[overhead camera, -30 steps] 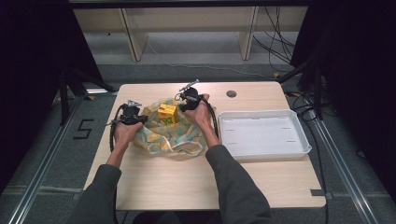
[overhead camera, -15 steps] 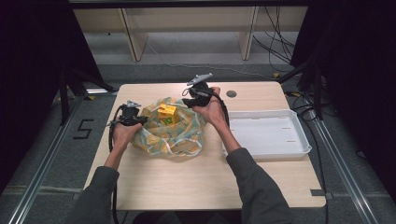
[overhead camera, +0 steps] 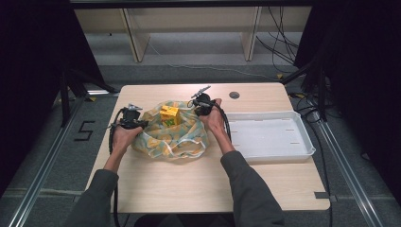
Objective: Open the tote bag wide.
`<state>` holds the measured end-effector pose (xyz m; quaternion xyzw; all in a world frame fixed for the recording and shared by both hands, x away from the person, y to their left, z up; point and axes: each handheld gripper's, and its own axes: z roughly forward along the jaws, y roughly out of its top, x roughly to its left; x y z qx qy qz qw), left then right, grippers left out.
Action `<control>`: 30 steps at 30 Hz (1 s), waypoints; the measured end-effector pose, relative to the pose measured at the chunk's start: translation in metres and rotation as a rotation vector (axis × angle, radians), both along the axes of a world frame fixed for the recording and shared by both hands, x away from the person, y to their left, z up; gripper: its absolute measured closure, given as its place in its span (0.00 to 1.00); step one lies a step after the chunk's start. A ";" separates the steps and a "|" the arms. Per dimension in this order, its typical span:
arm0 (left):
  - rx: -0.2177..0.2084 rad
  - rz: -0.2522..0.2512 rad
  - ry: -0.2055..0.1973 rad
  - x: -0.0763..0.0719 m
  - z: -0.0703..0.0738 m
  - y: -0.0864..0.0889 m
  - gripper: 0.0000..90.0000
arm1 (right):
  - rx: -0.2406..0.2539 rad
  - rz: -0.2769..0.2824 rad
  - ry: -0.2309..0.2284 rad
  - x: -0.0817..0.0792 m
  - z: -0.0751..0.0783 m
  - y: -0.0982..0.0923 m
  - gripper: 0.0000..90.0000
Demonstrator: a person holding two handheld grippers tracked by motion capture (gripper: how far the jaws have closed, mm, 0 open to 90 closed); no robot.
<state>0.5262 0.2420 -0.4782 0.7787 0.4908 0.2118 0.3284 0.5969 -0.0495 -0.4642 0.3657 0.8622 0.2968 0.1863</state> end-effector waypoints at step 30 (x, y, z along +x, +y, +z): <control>-0.039 -0.008 -0.094 -0.046 0.044 0.020 0.58 | 0.236 0.199 -0.046 -0.033 0.060 0.018 0.47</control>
